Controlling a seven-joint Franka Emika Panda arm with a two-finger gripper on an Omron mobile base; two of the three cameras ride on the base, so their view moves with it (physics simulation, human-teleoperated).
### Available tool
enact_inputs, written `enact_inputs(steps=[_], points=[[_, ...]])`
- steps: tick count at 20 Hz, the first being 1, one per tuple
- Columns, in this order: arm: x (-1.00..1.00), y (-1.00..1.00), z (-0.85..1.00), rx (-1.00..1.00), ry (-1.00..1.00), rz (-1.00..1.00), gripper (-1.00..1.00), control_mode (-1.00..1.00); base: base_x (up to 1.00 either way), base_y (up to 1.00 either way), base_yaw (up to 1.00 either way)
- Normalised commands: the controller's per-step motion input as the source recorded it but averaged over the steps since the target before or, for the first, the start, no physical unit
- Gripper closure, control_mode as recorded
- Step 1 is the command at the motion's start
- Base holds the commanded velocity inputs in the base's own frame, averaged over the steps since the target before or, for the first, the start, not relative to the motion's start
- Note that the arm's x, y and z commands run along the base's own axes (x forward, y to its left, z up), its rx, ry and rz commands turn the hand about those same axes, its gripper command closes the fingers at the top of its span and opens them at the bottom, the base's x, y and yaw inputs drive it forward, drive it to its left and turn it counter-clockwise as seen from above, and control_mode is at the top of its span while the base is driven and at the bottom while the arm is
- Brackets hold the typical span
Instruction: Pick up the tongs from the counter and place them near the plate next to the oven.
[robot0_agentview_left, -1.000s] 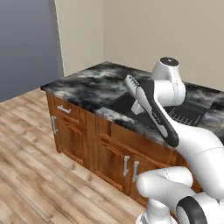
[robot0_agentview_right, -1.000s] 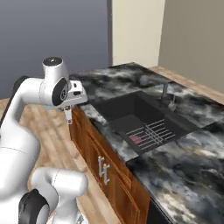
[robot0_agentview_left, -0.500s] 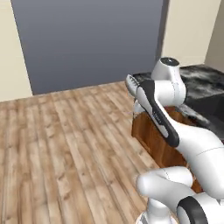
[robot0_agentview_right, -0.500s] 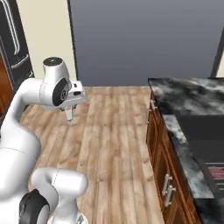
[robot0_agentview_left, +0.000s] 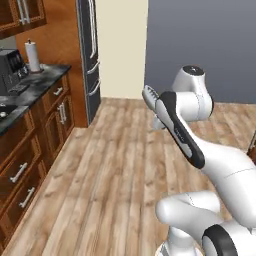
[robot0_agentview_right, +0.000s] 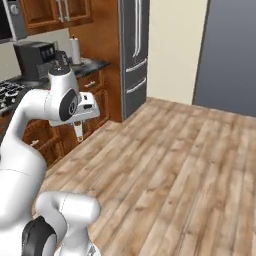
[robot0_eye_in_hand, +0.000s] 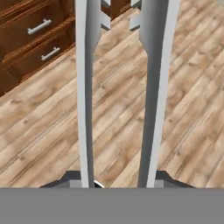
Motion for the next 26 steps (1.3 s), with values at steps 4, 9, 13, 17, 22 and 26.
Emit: enact_inputs(steps=[4, 9, 13, 17, 22, 26], points=[[0.00, 0.00, 0.00, 0.00, 0.00, 0.00, 1.00, 1.00, -0.13, 0.68, 0.75], [0.00, 0.00, 0.00, 0.00, 0.00, 0.00, 1.00, 1.00, -0.04, 0.74, 0.68], [0.00, 0.00, 0.00, 0.00, 0.00, 0.00, 1.00, 1.00, -0.04, 0.74, 0.55], [0.00, 0.00, 0.00, 0.00, 0.00, 0.00, 1.00, 1.00, -0.25, 0.53, 0.31], [0.00, 0.00, 0.00, 0.00, 0.00, 0.00, 1.00, 1.00, 0.04, 0.82, 0.26], [0.00, 0.00, 0.00, 0.00, 0.00, 0.00, 1.00, 1.00, 0.43, 0.91, 0.31]])
